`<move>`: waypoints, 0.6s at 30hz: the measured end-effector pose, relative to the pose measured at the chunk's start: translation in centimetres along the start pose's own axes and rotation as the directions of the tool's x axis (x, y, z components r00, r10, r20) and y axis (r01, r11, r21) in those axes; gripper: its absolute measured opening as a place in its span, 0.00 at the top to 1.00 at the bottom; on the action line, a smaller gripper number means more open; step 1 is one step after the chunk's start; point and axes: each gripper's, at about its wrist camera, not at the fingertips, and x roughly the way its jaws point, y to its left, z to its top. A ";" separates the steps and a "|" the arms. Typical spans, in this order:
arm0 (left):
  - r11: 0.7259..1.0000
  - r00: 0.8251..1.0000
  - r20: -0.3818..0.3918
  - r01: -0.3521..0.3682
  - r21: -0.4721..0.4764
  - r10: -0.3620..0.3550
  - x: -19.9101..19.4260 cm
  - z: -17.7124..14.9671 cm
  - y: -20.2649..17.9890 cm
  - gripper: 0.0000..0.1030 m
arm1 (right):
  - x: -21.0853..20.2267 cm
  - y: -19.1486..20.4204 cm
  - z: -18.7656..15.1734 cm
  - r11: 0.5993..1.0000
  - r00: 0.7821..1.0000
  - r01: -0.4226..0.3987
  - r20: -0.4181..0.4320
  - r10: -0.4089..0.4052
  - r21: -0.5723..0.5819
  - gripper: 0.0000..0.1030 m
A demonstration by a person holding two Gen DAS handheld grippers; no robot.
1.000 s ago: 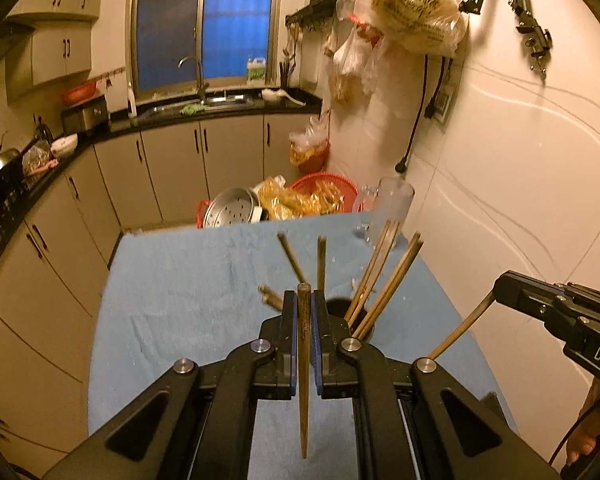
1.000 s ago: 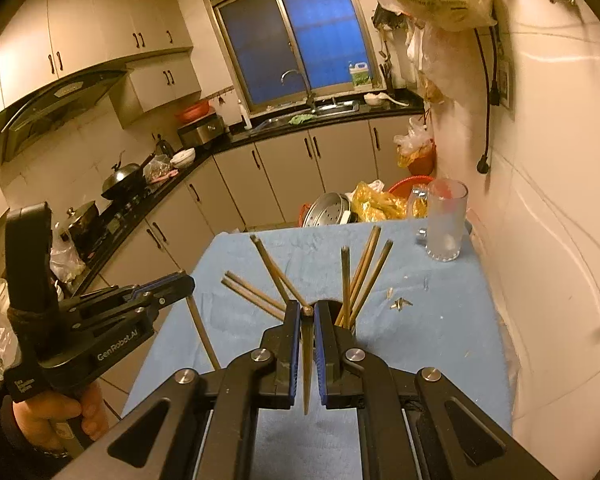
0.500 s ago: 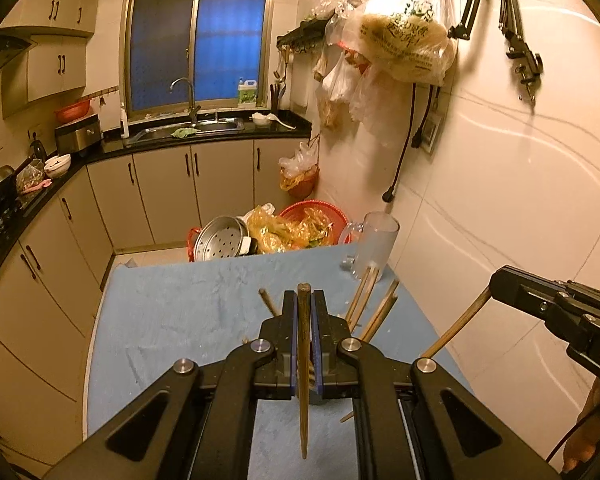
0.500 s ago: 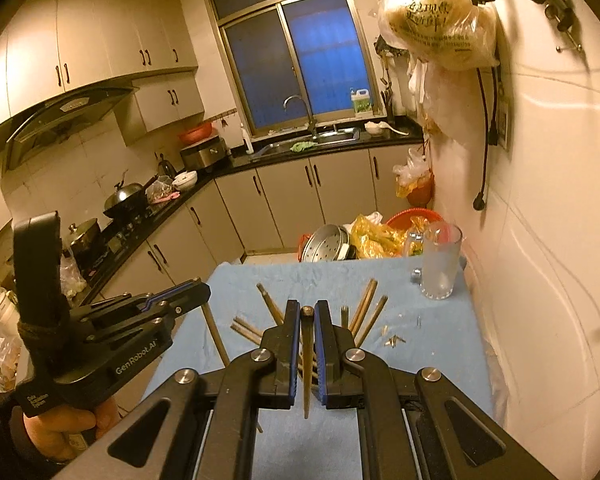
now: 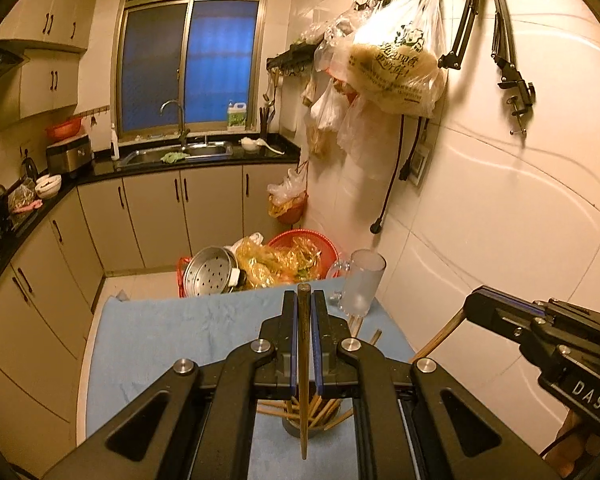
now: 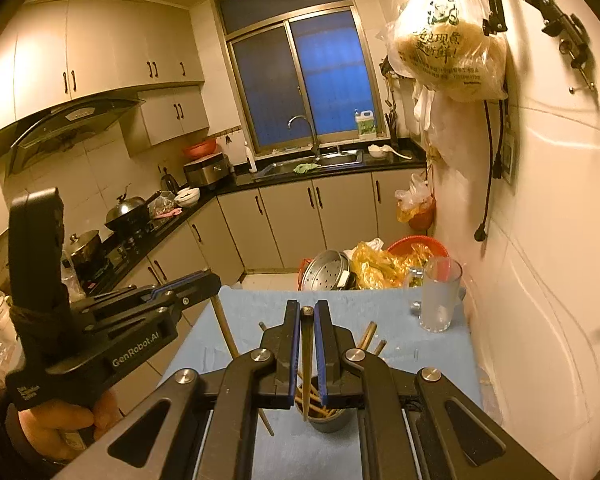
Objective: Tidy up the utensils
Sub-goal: 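Carry both held chopsticks over the black cup and lower them inside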
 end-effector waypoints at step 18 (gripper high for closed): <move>0.999 1.000 0.001 0.020 -0.029 -0.020 4.7 0.4 0.6 0.94 | 4.8 -1.9 -0.2 0.999 0.997 0.037 -0.063 -0.036 0.001 0.92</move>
